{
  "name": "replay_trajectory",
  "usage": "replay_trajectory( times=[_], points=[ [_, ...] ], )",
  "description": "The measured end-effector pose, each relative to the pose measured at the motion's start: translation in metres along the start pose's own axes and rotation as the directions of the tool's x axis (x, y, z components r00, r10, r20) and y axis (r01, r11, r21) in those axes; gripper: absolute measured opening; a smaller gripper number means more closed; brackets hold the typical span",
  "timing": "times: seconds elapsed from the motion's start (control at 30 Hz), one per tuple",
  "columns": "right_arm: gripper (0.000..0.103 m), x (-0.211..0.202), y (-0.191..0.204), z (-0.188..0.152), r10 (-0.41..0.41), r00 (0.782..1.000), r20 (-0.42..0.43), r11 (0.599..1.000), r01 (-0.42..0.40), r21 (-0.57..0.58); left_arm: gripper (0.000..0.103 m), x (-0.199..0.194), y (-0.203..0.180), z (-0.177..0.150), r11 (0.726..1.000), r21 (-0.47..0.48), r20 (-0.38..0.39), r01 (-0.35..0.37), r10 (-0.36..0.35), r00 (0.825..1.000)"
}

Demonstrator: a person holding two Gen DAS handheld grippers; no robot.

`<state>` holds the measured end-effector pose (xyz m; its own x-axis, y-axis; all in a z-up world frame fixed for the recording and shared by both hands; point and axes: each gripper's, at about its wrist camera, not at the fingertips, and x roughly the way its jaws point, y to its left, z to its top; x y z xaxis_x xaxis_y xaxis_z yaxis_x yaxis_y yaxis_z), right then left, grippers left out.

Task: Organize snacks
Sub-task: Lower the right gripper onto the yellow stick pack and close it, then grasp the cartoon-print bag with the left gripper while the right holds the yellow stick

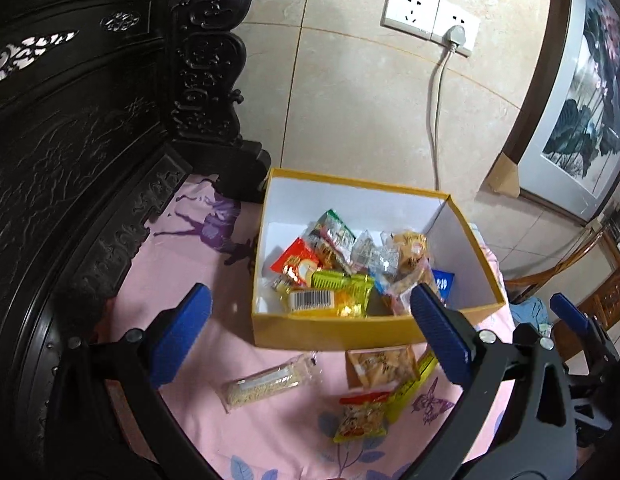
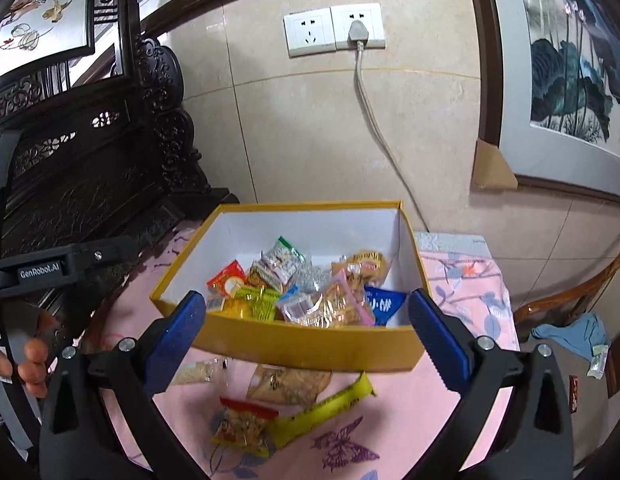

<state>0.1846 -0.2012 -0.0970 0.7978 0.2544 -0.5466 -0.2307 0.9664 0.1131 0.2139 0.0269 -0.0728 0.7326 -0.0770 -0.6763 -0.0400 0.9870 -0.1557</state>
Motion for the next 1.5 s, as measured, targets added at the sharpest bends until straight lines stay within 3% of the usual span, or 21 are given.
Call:
replay_trajectory(
  times=[0.17,0.3,0.53,0.67,0.77,1.03,1.2,1.5],
  points=[
    [0.102,0.014,-0.018,-0.037,-0.03,0.993,-0.115,0.998,0.036,0.051,0.101,-0.002,0.017,-0.033,1.0,-0.007,-0.039,-0.021,0.02,0.999],
    [0.102,0.034,-0.029,-0.072,-0.057,0.969,-0.239,0.993,0.08,0.089,0.101,-0.001,0.034,-0.062,0.999,-0.024,-0.092,-0.044,0.042,0.995],
    [0.101,0.073,-0.031,-0.098,-0.024,0.938,-0.347,0.981,0.09,0.174,0.101,0.0,0.057,-0.096,0.996,-0.052,-0.183,-0.067,0.056,0.981],
    [0.076,0.107,-0.024,-0.104,-0.055,0.904,-0.424,0.98,0.13,0.15,0.101,0.002,0.061,-0.104,0.995,-0.065,-0.212,-0.072,0.056,0.976],
    [0.071,0.124,-0.015,-0.108,-0.071,0.885,-0.461,0.982,0.144,0.124,0.101,0.002,0.062,-0.105,0.995,-0.057,-0.216,-0.076,0.062,0.974],
    [0.068,0.145,0.004,-0.114,-0.115,0.875,-0.469,0.979,0.181,0.098,0.101,0.005,0.065,-0.105,0.994,-0.057,-0.233,-0.09,0.074,0.97],
    [0.05,0.138,0.007,-0.118,-0.118,0.889,-0.442,0.985,0.16,0.059,0.101,0.005,0.067,-0.106,0.994,-0.061,-0.235,-0.089,0.072,0.969],
    [0.021,0.092,-0.02,-0.137,-0.053,0.892,-0.448,0.98,0.133,0.15,0.101,0.015,0.043,-0.113,0.999,-0.018,-0.265,-0.028,0.023,0.964]
  ],
)
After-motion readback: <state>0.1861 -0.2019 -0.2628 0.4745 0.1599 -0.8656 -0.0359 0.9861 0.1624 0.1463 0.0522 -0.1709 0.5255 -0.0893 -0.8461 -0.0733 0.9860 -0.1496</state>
